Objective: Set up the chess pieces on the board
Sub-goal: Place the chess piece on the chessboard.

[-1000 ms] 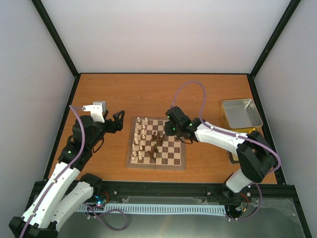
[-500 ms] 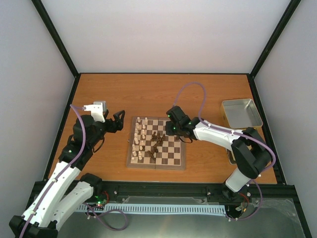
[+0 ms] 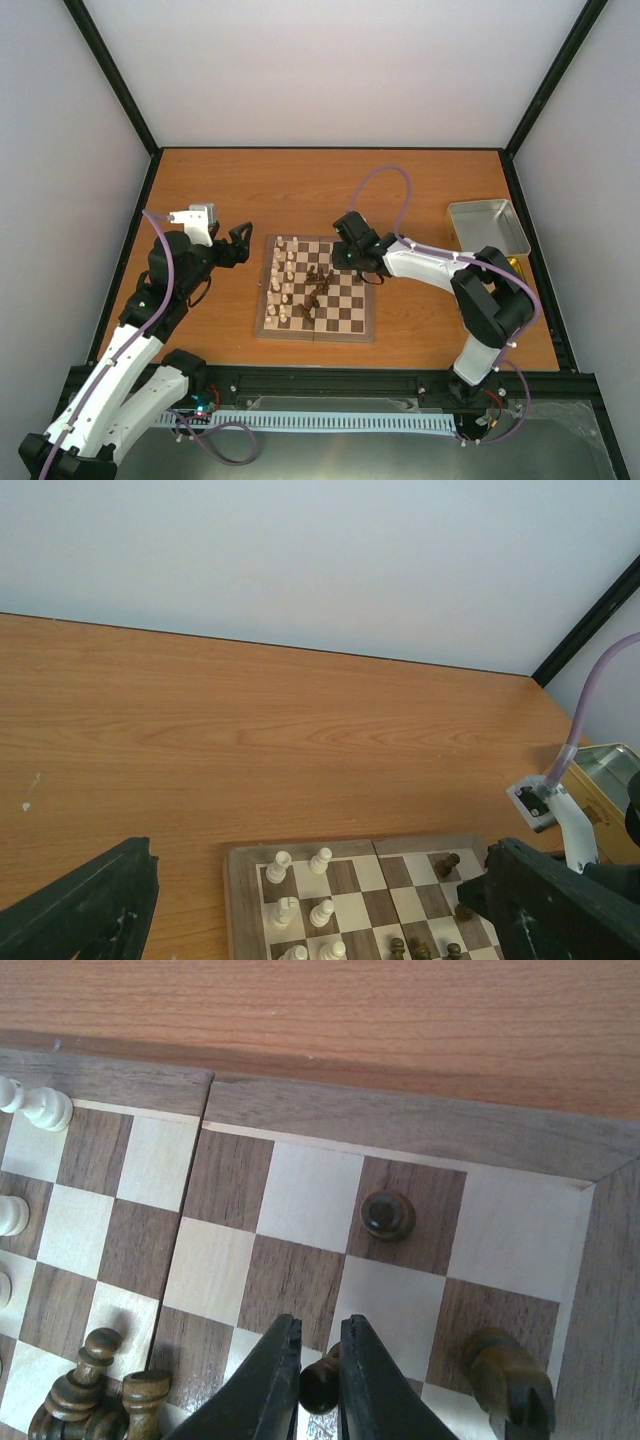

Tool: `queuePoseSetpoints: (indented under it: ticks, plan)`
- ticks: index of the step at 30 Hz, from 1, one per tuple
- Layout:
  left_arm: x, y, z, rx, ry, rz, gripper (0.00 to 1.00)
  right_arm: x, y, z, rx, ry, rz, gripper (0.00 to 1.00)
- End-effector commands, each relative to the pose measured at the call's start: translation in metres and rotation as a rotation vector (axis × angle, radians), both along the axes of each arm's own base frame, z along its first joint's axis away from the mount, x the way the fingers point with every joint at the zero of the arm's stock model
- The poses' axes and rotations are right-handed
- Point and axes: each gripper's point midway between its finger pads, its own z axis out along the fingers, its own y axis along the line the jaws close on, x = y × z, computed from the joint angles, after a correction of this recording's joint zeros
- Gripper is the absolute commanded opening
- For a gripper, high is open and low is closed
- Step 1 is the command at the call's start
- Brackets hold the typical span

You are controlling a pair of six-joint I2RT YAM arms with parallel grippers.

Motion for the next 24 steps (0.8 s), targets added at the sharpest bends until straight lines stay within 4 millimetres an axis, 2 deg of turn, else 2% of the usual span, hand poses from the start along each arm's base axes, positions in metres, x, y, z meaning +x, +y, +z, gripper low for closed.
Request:
queuePoseSetpoints:
  ticks: [1,17,24]
  plan:
    - [0.002,-0.001,0.008,0.002,-0.028,-0.001,0.90,0.014,0.003,0.007,0.012,-0.030,-0.016,0.13]
    - [0.002,0.001,0.009,0.004,-0.030,0.007,0.90,0.021,0.001,0.013,0.001,-0.051,-0.022,0.20]
    - [0.001,0.001,0.009,0.003,-0.031,0.007,0.90,0.018,-0.007,0.022,-0.029,-0.056,-0.026,0.27]
